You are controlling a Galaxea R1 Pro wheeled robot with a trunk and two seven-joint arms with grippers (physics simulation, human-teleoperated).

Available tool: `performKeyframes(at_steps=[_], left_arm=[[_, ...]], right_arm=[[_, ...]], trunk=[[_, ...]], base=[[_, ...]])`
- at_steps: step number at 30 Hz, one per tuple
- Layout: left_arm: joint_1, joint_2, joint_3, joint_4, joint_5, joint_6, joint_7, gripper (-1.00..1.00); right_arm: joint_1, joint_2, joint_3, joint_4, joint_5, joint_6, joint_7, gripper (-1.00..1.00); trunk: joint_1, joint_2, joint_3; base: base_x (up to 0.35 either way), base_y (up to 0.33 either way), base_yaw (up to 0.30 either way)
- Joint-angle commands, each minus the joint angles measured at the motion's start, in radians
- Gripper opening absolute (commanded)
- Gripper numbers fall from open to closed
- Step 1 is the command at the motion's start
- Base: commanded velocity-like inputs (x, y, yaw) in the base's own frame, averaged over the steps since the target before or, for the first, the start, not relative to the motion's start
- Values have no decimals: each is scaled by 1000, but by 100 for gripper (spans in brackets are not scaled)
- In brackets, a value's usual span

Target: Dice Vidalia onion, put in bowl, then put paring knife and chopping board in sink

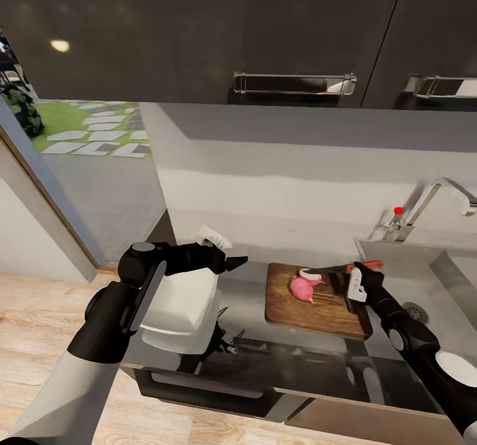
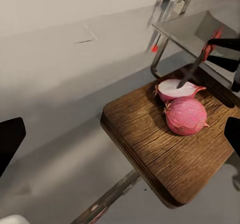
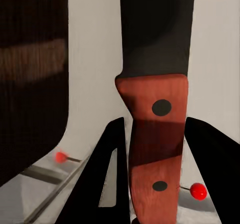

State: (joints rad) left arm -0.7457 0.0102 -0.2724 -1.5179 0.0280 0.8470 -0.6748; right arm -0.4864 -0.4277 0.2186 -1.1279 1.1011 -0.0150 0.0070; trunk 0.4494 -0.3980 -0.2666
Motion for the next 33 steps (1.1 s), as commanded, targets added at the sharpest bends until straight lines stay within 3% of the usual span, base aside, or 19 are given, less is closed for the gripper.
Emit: performKeyframes(at_steps=[1,3,4,6,7,8,12,18,20,33], left_arm=[[-1,1,-1,-1,3,7,0,100],[-1,1,-1,-1,3,7,0,100],[-1,1,-1,-1,3,7,0,100],[-1,1,-1,-1,3,7,0,100],[-1,1,-1,-1,3,7,0,100],[-1,1,-1,-1,4,7,0,100],[-1,1,-1,-1,3,7,0,100],[-1,1,-1,-1,3,6,0,100],[-1,1,-1,-1,3,7,0,100],[-1,1,-1,-1,4,6,0,100]], right_arm=[[-1,-1,10,4,9,-1,-1,-100],[-1,0,20,8,13,0,-2,-100],[0,0,34,13,96,0,-3,-100],[-1,0,34,13,99,-1,-3,-100],[-1,-2,-40,0,92,-61,2,-100],[-1,-2,-78,-14,86,-103,8,-100],[-1,-2,-134,-35,47,-147,51,-100],[-1,-2,-160,-114,-123,-158,107,-100],[-1,-2,-162,-126,-147,-158,113,-100],[0,-2,-159,-144,-172,-157,208,-100]], trunk=[[1,-2,-2],[1,-2,-2],[1,-2,-2],[1,-2,-2],[1,-2,-2],[1,-2,-2],[1,-2,-2],[1,-2,-2],[1,-2,-2],[1,-2,-2]], base=[[0,0,0],[0,0,0],[0,0,0],[0,0,0],[0,0,0],[0,0,0],[0,0,0],[0,0,0],[0,0,0],[0,0,0]])
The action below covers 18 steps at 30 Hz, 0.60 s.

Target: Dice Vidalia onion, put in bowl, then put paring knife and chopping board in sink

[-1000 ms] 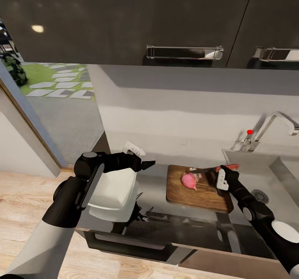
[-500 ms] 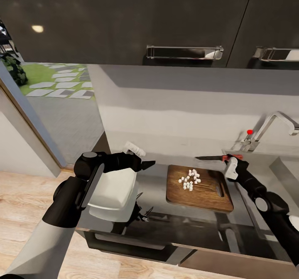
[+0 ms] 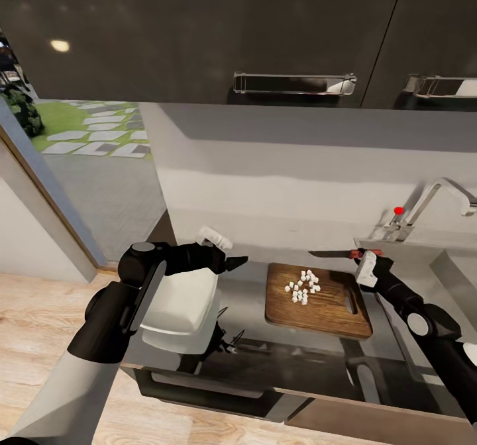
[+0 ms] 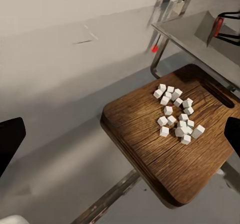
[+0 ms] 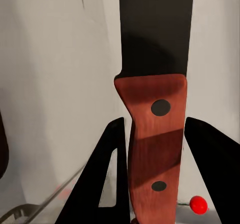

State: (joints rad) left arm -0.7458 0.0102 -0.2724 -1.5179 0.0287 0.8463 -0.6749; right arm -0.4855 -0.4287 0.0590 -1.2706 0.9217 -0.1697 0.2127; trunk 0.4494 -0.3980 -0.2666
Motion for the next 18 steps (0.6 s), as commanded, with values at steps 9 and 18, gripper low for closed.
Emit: performKeyframes(at_steps=[9,18], left_arm=[[-1,1,-1,-1,3,7,0,100],[-1,-4,-1,-1,2,4,0,100]], right_arm=[[-1,-1,-4,-1,7,-3,58,-100],[-1,3,-70,-1,-181,8,127,-100]], trunk=[[1,-2,-2],[1,-2,-2]], base=[[0,0,0],[0,0,0]])
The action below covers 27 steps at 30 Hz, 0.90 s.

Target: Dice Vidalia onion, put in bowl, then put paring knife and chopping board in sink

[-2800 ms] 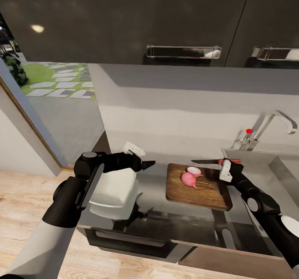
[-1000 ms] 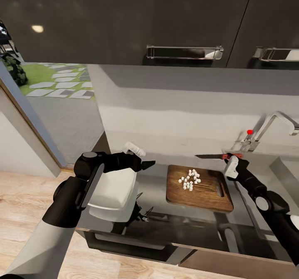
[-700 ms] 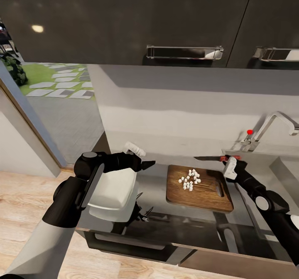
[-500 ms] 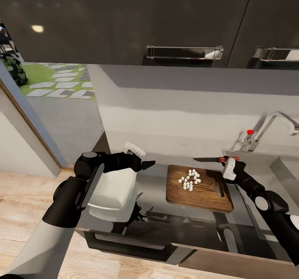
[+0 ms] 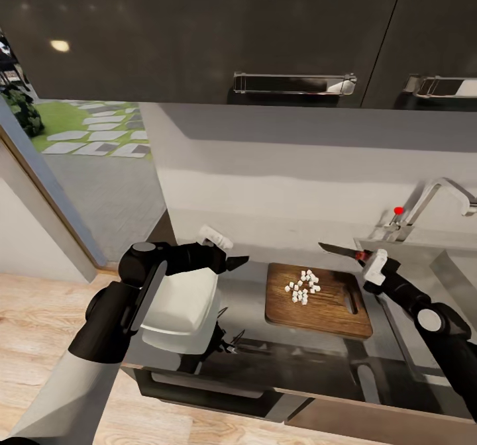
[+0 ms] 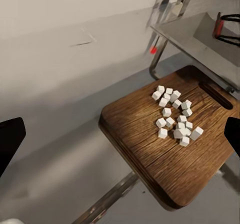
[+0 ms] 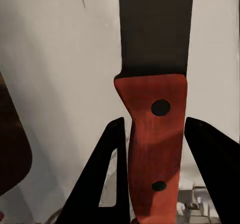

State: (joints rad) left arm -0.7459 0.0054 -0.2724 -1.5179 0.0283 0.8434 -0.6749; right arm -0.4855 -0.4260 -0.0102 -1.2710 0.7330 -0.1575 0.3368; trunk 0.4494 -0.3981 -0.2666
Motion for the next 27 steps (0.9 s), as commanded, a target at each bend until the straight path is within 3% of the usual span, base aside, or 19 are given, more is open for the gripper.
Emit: performKeyframes(at_steps=[1,2,4,6,9,11,14,17,21,27], left_arm=[[-1,-2,-1,-1,3,7,0,100],[-1,-3,-1,-1,3,7,0,100],[-1,-5,-1,-1,3,7,0,100],[-1,-6,-1,-1,3,7,0,100],[-1,-8,-1,-2,3,6,0,100],[-1,-11,-1,-3,3,6,0,100],[-1,-19,-1,-3,3,6,1,100],[-1,-34,-1,-3,3,6,2,100],[-1,-54,-3,-4,2,5,4,100],[-1,-63,-21,-5,2,5,5,100]], right_arm=[[-1,1,-4,-1,-62,0,4,-100],[-1,1,-6,-1,-97,4,4,-100],[-1,2,-23,-6,-218,23,5,-100],[-1,2,-43,-11,-265,36,6,-100],[-1,2,-110,-27,-371,84,8,-100],[-1,3,-132,-46,-411,126,9,-100],[-1,3,-156,-78,-441,218,10,-100],[-1,3,-200,-121,-456,394,10,-100],[-1,2,-227,-184,-461,612,11,-100],[-1,1,-236,-207,-463,774,10,-100]], trunk=[[1,-2,-2],[1,-2,-2],[1,-2,-2],[1,-2,-2],[1,-2,-2],[1,-2,-2],[1,-2,-2],[1,-2,-2],[1,-2,-2],[1,-2,-2]], base=[[0,0,0],[0,0,0],[0,0,0],[0,0,0],[0,0,0],[0,0,0],[0,0,0],[0,0,0],[0,0,0],[0,0,0]])
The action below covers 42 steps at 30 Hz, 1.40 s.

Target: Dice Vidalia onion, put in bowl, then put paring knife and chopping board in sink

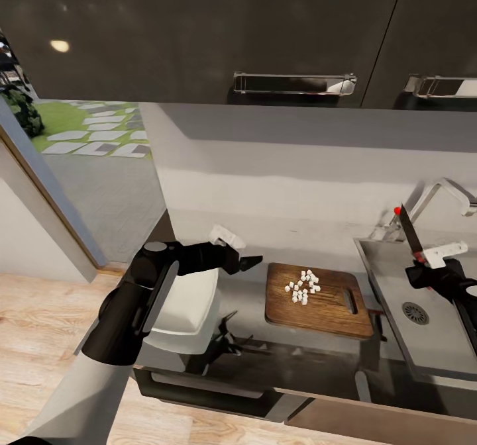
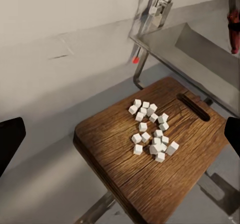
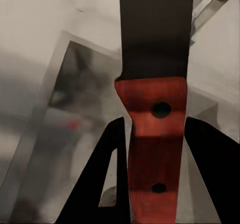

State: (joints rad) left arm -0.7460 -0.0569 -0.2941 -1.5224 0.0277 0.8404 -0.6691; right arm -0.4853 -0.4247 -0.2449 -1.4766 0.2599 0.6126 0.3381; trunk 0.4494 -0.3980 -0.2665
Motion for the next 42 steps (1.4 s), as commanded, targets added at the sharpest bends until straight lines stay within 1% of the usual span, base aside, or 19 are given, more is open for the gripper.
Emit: performKeyframes(at_steps=[1,3,4,6,7,8,10,14,17,20,26,33,35,37,39,42], left_arm=[[-1,-1,1,-1,3,8,-1,100],[-1,-1,2,-1,3,7,-1,100],[-1,-1,2,-1,3,7,-2,100],[-1,-1,2,-1,3,7,-2,100],[-1,-1,2,-1,3,6,-2,100],[-1,-1,2,-1,3,6,-2,100],[-1,-1,3,-1,3,5,-1,100],[-1,-1,3,-1,3,5,-1,100],[-1,-1,3,-1,3,5,-1,100],[-1,-1,3,-1,3,5,-1,100],[-1,0,5,0,3,5,-1,100],[-1,2,7,1,3,6,-1,100],[-1,2,7,1,3,6,-1,100],[-1,2,7,1,3,6,-1,100],[0,2,7,1,3,6,-1,100],[-1,2,7,1,3,6,-1,100]], right_arm=[[-1,0,-1,-2,10,17,9,-100],[-1,0,-2,-4,10,64,8,-100],[-2,0,-2,-4,10,104,8,-100],[-3,0,-2,-5,10,148,7,-100],[-8,0,-2,-4,10,191,7,-100],[-12,0,-2,-4,10,211,6,-100],[-31,0,-1,-4,10,279,6,-100],[-52,0,-1,-3,10,349,5,-100],[-67,0,-1,11,11,378,4,-100],[-76,0,-1,18,11,389,5,-100],[-80,0,-1,20,10,416,5,-100],[-80,1,7,19,10,433,6,-100],[-80,2,24,19,10,434,6,-100],[-80,4,62,19,11,435,6,-100],[-79,4,86,19,11,435,6,-100],[-79,4,102,19,11,435,6,-100]], trunk=[[1,-2,-2],[1,-2,-2],[1,-2,-2],[1,-2,-2],[1,-2,-2],[1,-2,-2],[1,-2,-2],[1,-2,-2],[1,-2,-2],[1,-2,-2],[1,-2,-2],[1,-2,0],[1,-2,2],[1,-2,4],[1,-2,6],[1,-2,7]], base=[[0,0,0],[0,0,0],[0,0,0],[0,0,0],[0,0,0],[0,0,0],[0,0,0],[0,0,0],[0,-42,0],[0,-170,0],[0,-214,0],[0,-40,-81],[0,-7,-192],[0,-3,-206],[0,-2,-153],[0,-1,-70]])
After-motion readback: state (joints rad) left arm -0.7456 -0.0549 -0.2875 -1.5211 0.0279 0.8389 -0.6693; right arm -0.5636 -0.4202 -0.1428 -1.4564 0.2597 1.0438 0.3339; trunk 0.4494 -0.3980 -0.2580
